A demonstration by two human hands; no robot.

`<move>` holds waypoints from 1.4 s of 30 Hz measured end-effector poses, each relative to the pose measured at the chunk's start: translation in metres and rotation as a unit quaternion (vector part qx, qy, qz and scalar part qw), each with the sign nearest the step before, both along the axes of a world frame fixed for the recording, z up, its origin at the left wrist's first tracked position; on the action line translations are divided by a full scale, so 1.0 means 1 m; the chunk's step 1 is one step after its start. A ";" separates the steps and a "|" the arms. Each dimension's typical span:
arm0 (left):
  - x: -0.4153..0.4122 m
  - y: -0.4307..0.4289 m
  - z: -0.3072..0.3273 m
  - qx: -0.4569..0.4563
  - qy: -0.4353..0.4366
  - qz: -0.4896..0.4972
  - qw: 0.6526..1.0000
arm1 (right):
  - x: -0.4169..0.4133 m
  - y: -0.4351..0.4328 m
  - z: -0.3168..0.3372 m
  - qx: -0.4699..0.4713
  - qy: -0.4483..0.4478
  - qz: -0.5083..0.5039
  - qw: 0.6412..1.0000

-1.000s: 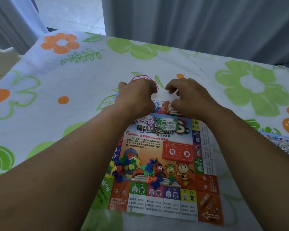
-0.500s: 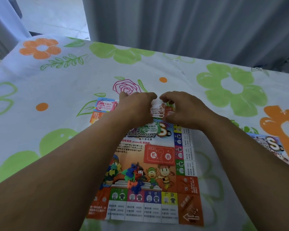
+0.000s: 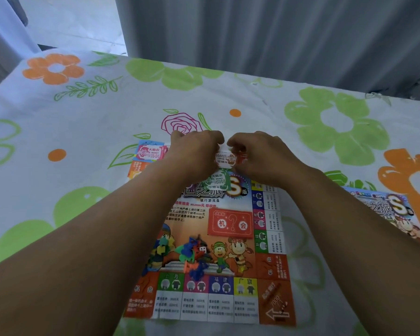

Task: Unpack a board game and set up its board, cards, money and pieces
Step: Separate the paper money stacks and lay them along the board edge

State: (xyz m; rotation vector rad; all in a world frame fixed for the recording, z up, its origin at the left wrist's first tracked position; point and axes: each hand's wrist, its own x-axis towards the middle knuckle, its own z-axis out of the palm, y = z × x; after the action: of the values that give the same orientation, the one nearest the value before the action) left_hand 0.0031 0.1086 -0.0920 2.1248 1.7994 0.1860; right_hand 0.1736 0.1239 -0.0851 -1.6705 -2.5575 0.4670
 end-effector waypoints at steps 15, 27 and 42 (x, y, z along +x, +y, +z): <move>-0.003 -0.004 0.003 0.012 -0.011 0.020 1.000 | -0.003 0.001 -0.002 0.002 -0.007 0.007 1.000; -0.006 -0.005 0.003 -0.010 0.008 0.004 1.000 | -0.004 0.001 -0.002 -0.005 0.008 -0.002 1.000; -0.001 -0.001 -0.001 0.010 -0.002 -0.013 1.000 | -0.005 -0.001 0.001 -0.010 0.004 -0.008 1.000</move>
State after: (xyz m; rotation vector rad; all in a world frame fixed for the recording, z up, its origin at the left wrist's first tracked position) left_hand 0.0019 0.1081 -0.0934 2.1573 1.7740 0.2025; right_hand 0.1690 0.1224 -0.0842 -1.6910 -2.5414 0.4988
